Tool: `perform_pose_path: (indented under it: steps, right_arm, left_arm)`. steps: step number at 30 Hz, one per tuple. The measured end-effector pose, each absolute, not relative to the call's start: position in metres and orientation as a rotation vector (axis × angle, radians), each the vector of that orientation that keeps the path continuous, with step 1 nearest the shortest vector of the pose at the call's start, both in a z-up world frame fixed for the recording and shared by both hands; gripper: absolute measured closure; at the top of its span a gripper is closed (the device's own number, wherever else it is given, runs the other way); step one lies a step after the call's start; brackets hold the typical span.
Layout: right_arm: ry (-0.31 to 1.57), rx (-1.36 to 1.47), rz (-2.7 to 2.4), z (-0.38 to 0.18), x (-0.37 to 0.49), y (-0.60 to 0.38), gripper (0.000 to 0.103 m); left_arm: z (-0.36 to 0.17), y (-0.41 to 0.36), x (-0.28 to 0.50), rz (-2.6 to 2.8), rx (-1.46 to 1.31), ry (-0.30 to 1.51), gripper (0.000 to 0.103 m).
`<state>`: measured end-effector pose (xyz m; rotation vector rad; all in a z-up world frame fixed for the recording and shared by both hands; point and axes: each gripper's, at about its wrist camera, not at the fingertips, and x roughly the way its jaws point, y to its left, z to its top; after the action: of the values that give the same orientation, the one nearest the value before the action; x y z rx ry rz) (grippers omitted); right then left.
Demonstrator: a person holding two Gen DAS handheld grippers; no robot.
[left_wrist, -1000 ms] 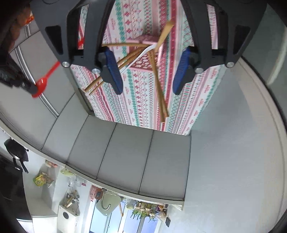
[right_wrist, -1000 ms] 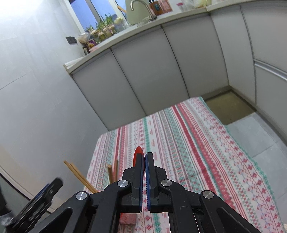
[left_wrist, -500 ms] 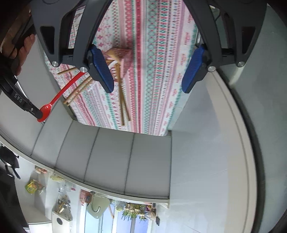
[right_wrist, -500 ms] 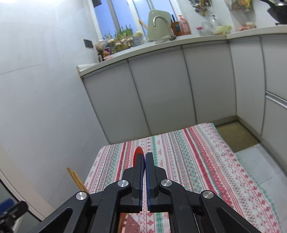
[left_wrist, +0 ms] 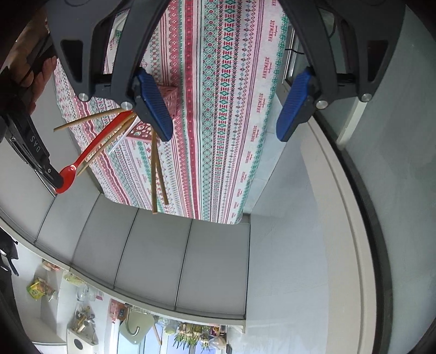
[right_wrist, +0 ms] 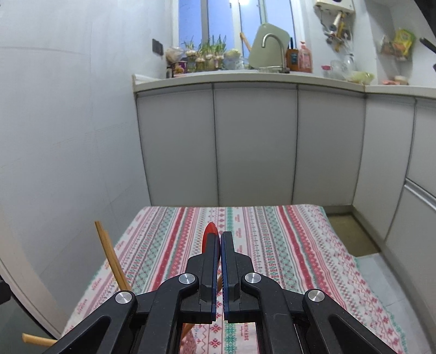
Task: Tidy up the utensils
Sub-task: 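Lower the spoons into the pink basket and open both tools, then move both tools down toward the white spoon and white rice paddle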
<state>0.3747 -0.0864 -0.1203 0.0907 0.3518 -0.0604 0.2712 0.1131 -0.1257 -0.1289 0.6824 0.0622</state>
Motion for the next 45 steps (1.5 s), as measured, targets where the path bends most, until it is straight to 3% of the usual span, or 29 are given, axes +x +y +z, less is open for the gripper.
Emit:
perform_pose_path:
  steps: [8,13,17,23,31,41,45]
  right_arm:
    - [0.402,0.119,-0.015,-0.129,0.377,-0.087,0.100]
    - [0.409,0.171,0.015,-0.124,0.368,-0.096,0.076]
    - [0.424,0.212,0.031,-0.117,0.359,-0.109,0.074]
    - [0.499,0.280,0.041,-0.112,0.342,-0.138,0.059]
    - [0.740,0.350,0.002,-0.137,0.325,-0.177,0.028]
    - [1.140,0.439,0.016,-0.224,0.311,-0.212,0.023]
    - [1.204,0.445,-0.011,-0.244,0.303,-0.226,0.023]
  left_arm:
    - [-0.137,0.115,0.277,0.056,-0.152,0.736,0.025]
    - [-0.140,0.113,0.279,0.051,-0.151,0.757,0.025]
    - [-0.142,0.112,0.279,0.038,-0.145,0.778,0.025]
    - [-0.154,0.109,0.277,0.004,-0.135,0.851,0.025]
    - [-0.181,0.086,0.275,-0.077,-0.104,1.010,0.025]
    - [-0.224,0.028,0.266,-0.217,0.019,1.185,0.025]
    - [-0.240,-0.004,0.259,-0.292,0.082,1.228,0.025]
